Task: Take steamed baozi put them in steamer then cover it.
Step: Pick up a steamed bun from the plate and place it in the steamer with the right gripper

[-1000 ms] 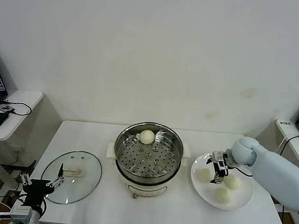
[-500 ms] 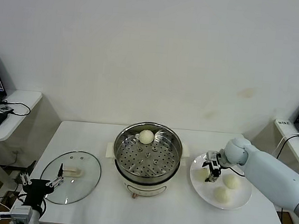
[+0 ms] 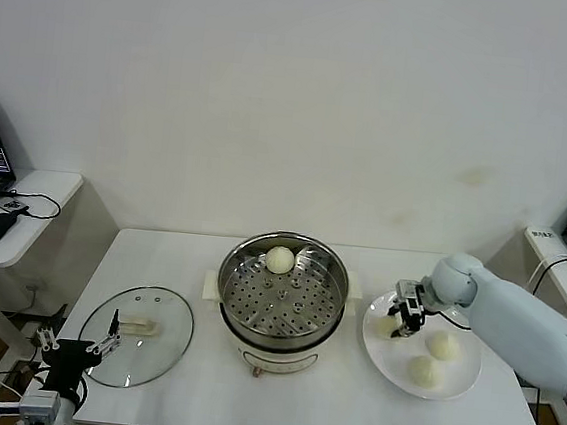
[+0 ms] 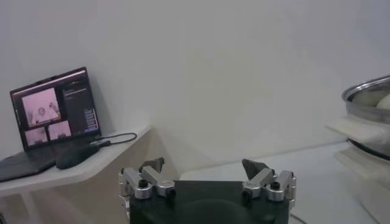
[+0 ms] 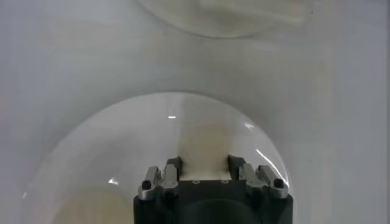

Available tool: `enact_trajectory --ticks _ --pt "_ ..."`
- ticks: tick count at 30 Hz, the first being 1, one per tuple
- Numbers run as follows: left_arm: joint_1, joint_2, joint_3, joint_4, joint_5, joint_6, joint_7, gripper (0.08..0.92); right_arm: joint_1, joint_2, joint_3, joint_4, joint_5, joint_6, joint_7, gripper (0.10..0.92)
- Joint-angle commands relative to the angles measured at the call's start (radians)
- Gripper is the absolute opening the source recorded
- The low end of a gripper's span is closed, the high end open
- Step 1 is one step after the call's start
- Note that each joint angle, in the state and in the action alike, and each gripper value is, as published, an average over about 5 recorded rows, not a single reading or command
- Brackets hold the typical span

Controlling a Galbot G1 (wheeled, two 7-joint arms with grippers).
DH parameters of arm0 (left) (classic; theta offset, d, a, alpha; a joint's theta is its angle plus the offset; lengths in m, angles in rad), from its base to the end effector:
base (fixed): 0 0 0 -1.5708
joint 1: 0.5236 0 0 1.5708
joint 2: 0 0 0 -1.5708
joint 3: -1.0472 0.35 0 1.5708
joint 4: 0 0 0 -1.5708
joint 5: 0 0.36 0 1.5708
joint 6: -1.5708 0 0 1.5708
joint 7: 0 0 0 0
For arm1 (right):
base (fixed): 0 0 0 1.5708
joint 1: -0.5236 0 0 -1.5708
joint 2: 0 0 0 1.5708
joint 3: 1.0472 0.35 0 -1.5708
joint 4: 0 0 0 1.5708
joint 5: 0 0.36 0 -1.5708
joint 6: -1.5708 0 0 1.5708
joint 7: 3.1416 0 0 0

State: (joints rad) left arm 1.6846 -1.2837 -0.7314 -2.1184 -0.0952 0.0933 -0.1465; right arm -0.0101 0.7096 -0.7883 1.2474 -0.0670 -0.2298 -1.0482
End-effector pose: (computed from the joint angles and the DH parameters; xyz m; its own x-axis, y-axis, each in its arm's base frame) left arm 0.1596 0.1068 -0.2898 -0.9768 -0.1857 0.1067 -0.1508 0.9500 0.2733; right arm 0.5205 -0.1373 -0.2060 -0.2092 -0.1584 0.9650 -0.9730 -0.0648 -0.2215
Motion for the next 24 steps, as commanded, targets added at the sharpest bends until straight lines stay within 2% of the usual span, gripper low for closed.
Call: enact_trajectory --ticks 1,6,10,18,24 --pt "0.001 0.000 0.006 -0.005 0.000 0.001 0.000 0.823 0.237 -0.147 -0.103 0.160 0.166 -0.045 -0.027 0.517" --pt "0.000 0.011 0.007 -0.002 -0.004 0.001 0.001 0.823 0.481 -0.189 -0.251 0.260 0.297 -0.068 -0.020 0.518" --pt "-0.006 0.020 0.007 -0.003 -0.009 0.002 0.001 0.823 0.675 -0.139 -0.366 0.301 0.413 -0.096 0.005 0.524" --pt "-0.016 0.026 0.004 0.004 -0.018 0.001 0.002 0.823 0.747 0.129 -0.436 0.286 0.598 -0.181 0.105 0.526" --pt "-0.020 0.025 -0.006 0.007 -0.023 0.001 0.002 0.823 0.641 0.343 -0.408 0.175 0.634 -0.212 0.152 0.526"
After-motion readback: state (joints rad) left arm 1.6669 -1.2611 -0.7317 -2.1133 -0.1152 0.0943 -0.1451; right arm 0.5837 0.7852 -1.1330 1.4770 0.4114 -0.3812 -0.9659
